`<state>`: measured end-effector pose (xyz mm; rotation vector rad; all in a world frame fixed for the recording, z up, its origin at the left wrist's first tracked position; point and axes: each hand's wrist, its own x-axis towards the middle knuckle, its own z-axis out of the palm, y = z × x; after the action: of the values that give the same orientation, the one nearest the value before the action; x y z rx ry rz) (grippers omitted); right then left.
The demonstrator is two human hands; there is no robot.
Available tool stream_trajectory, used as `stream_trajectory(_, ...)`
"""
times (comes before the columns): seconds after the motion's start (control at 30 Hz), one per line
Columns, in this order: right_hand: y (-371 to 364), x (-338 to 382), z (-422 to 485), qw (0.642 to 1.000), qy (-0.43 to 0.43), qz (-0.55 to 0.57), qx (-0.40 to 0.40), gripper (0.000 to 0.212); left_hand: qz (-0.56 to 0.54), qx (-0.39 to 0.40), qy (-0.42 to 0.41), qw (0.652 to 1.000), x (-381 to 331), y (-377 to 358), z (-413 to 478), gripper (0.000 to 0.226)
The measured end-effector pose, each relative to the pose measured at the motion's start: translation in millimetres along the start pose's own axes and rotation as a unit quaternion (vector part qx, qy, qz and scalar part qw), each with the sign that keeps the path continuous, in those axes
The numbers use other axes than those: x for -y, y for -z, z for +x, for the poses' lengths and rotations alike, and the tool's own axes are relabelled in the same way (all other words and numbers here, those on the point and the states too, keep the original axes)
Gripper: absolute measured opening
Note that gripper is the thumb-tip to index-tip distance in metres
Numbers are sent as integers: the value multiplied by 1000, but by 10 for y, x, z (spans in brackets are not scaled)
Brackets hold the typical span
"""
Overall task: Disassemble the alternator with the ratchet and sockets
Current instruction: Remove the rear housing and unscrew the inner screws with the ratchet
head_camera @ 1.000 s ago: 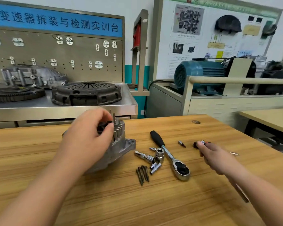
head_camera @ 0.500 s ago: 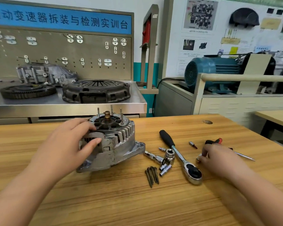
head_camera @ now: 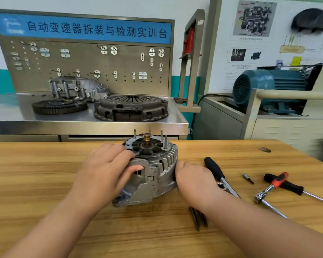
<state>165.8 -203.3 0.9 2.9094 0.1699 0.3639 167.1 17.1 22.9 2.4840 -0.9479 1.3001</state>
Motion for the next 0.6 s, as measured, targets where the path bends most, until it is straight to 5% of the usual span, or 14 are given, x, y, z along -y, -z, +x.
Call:
stream_trajectory(0.23, -41, -157, -84, 995, 85, -45, -12, 18, -3, -58, -50, 997, 7, -24, -52, 52)
stream_trajectory(0.4, 251, -221, -443, 991, 130, 1, 41, 23, -31, -67, -86, 994, -86, 191, -169, 29)
stream_trajectory(0.6, 912, -272, -549, 980, 175, 14, 98, 17, -110, -45, 133, 984, -85, 350, -176, 41)
